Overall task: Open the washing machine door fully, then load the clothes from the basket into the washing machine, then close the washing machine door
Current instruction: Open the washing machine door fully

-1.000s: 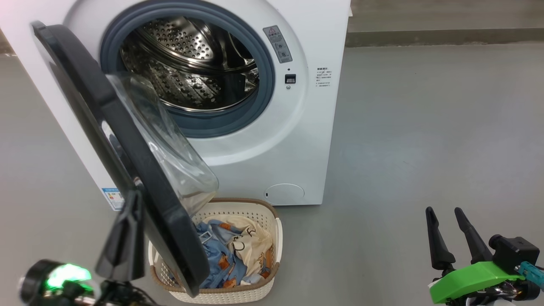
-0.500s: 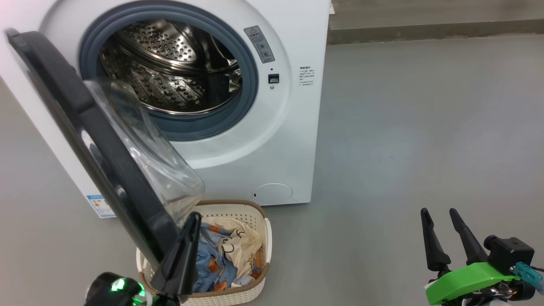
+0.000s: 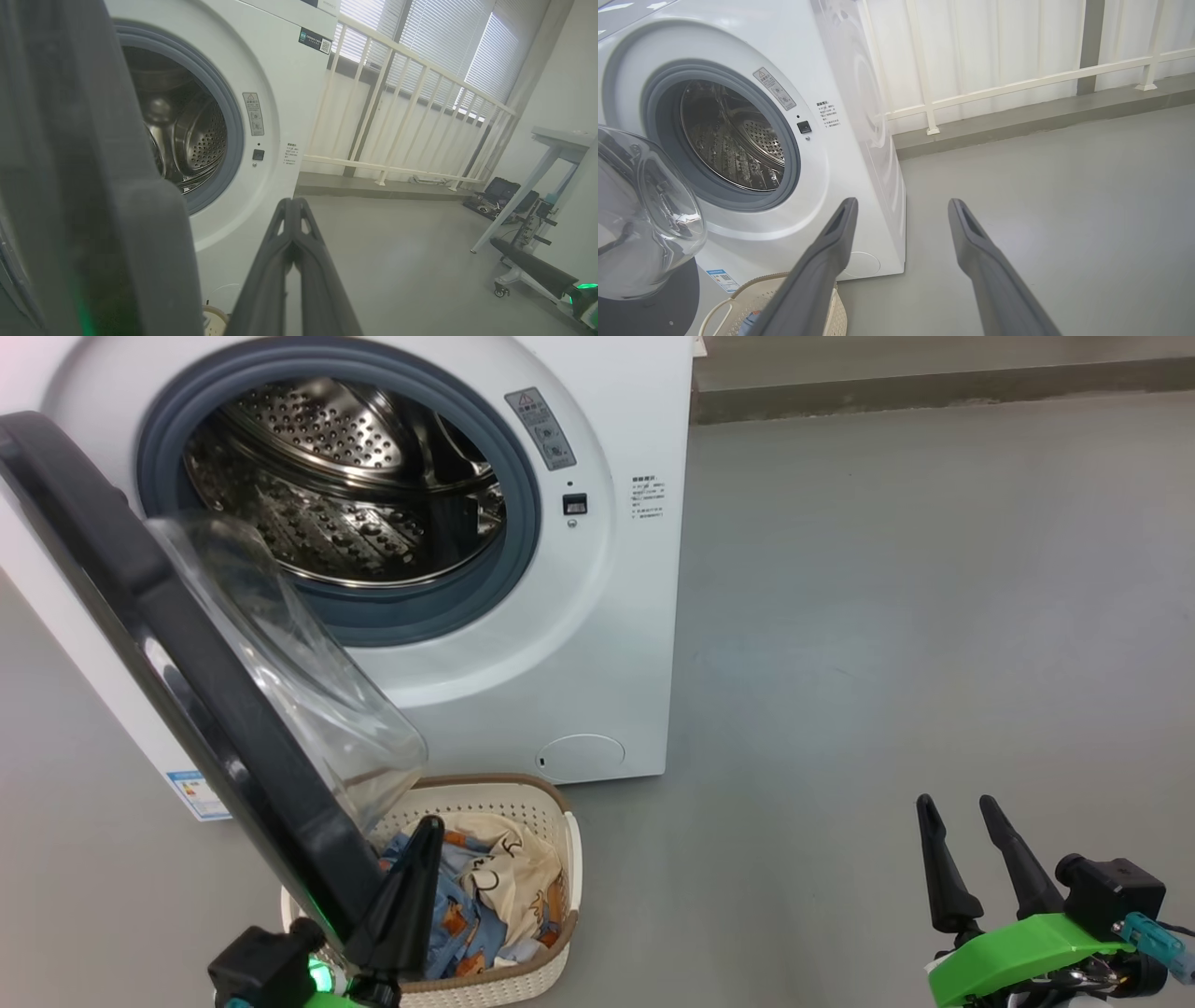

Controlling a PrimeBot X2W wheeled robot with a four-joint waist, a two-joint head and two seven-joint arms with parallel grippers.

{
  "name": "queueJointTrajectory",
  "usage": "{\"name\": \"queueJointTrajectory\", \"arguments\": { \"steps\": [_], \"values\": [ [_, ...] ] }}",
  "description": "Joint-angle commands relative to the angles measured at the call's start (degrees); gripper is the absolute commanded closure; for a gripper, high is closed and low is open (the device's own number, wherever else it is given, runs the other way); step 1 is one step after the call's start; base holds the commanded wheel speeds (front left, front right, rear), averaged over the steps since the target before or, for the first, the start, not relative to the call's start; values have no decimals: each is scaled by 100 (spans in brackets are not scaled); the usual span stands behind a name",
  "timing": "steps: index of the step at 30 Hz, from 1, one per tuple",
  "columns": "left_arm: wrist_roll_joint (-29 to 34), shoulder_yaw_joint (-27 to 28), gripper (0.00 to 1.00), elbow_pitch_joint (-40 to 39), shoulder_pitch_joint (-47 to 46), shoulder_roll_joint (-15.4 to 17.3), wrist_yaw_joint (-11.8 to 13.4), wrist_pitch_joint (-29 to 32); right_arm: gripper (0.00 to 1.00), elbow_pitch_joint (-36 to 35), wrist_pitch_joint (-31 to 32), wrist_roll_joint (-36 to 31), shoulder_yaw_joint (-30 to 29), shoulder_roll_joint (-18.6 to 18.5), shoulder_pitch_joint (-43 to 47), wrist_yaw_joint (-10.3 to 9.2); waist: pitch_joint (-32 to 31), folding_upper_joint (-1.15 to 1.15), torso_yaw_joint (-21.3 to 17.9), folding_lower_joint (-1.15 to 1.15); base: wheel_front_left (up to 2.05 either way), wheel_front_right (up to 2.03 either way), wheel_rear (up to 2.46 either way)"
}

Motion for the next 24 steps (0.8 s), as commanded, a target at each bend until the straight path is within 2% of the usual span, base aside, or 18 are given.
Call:
{"name": "queueJointTrajectory", "arguments": {
  "steps": [1,6,12,24],
  "values": [
    [-57,191,100,-2,-294,13,10,45,0,-115,-53,-26,122,-43,-180,43,8,0,0,0,0,0,0],
    [-318,288,100,307,-350,-53,13,67,0,-95,-54,-28,114,-20,-175,43,36,0,30,0,0,0,0],
    [-546,556,100,627,-367,26,25,37,0,-61,-54,-37,142,2,-189,43,57,0,104,0,0,0,0],
    [-657,797,100,791,-165,179,46,-24,0,1,-54,-16,183,5,-203,43,48,0,405,0,0,0,0]
  ]
}}
